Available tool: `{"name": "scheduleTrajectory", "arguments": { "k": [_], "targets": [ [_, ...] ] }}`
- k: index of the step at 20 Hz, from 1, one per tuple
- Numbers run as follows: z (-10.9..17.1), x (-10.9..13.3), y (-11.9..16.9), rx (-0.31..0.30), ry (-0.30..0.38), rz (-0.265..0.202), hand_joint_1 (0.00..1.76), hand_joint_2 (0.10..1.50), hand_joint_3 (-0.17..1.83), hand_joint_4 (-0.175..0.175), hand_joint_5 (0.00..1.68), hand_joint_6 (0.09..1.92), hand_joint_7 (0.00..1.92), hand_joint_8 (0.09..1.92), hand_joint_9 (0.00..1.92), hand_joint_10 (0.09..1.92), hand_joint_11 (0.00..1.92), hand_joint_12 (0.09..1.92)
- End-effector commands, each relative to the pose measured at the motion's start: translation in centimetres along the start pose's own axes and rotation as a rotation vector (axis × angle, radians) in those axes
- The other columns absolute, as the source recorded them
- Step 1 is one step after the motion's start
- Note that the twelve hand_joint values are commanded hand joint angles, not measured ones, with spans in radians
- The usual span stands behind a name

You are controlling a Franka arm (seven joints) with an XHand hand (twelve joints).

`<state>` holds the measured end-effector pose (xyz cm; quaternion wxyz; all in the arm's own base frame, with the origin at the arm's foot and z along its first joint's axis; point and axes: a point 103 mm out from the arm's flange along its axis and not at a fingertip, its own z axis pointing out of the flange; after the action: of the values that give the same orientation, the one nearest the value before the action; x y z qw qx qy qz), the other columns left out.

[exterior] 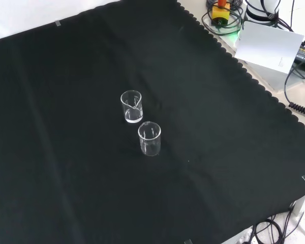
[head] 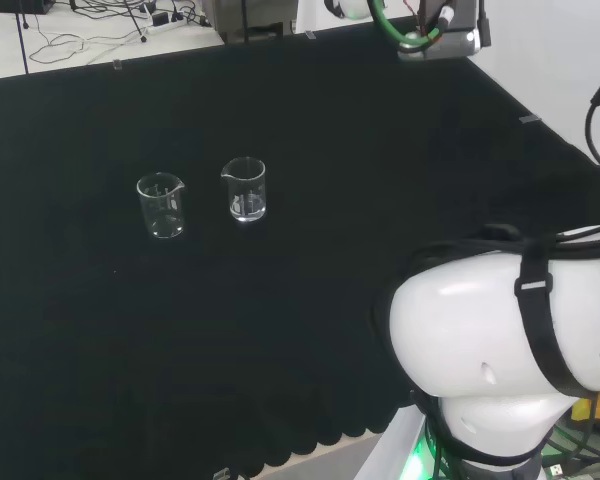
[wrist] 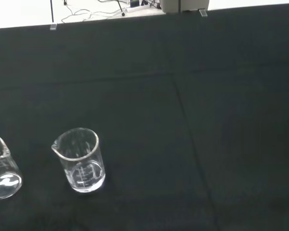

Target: Pick up the beaker on the right.

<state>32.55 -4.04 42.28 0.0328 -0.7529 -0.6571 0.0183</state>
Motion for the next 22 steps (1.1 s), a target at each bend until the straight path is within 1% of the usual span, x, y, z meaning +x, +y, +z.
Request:
{"name": "scheduleTrajectory", "arguments": {
  "k": [1, 3, 5, 9, 12, 14, 15, 16, 18, 19, 21, 22],
  "targets": [
    [4.8, -2.7, 3.3, 0.023, 0.041, 0.01, 0.29, 1.21, 0.25, -0.006, 0.26, 0.09, 0.03, 0.49, 0.17, 0.64, 0.0, 1.32],
    [6.3, -2.9, 4.3, 0.025, 0.077, -0.005, 0.32, 1.19, 0.25, -0.008, 0.26, 0.09, 0.04, 0.5, 0.19, 0.65, 0.0, 1.34],
    [7.8, -3.4, 5.4, 0.029, 0.097, -0.023, 0.35, 1.18, 0.25, -0.009, 0.26, 0.09, 0.04, 0.5, 0.2, 0.65, 0.0, 1.35],
    [11.0, -3.8, 7.4, 0.063, 0.141, -0.044, 0.44, 1.11, 0.23, -0.009, 0.26, 0.09, 0.07, 0.52, 0.24, 0.67, 0.0, 1.39],
    [12.9, -3.6, 8.7, 0.083, 0.148, -0.069, 0.48, 1.07, 0.23, -0.006, 0.27, 0.09, 0.08, 0.53, 0.25, 0.67, 0.0, 1.4],
    [14.0, -3.2, 9.6, 0.094, 0.128, -0.086, 0.49, 1.05, 0.23, -0.005, 0.27, 0.09, 0.09, 0.53, 0.26, 0.67, 0.01, 1.4],
    [14.5, -2.9, 10.1, 0.101, 0.129, -0.093, 0.5, 1.05, 0.23, -0.006, 0.27, 0.09, 0.09, 0.53, 0.26, 0.67, 0.01, 1.4],
    [15.1, -2.6, 10.6, 0.108, 0.128, -0.105, 0.5, 1.04, 0.23, -0.006, 0.27, 0.09, 0.09, 0.54, 0.26, 0.67, 0.01, 1.4],
    [17.0, -1.7, 11.6, 0.119, 0.153, -0.14, 0.54, 1.0, 0.22, -0.008, 0.27, 0.09, 0.08, 0.54, 0.26, 0.67, 0.01, 1.4],
    [18.3, -1.0, 12.1, 0.128, 0.163, -0.172, 0.56, 0.98, 0.22, -0.009, 0.26, 0.09, 0.08, 0.54, 0.26, 0.67, 0.0, 1.4],
    [19.7, -0.5, 12.6, 0.143, 0.165, -0.202, 0.62, 0.93, 0.21, -0.011, 0.25, 0.09, 0.07, 0.53, 0.25, 0.66, 0.0, 1.37],
    [21.1, 0.1, 13.1, 0.162, 0.173, -0.229, 0.65, 0.9, 0.2, -0.012, 0.25, 0.09, 0.08, 0.54, 0.25, 0.66, 0.0, 1.36]
  ]
}}
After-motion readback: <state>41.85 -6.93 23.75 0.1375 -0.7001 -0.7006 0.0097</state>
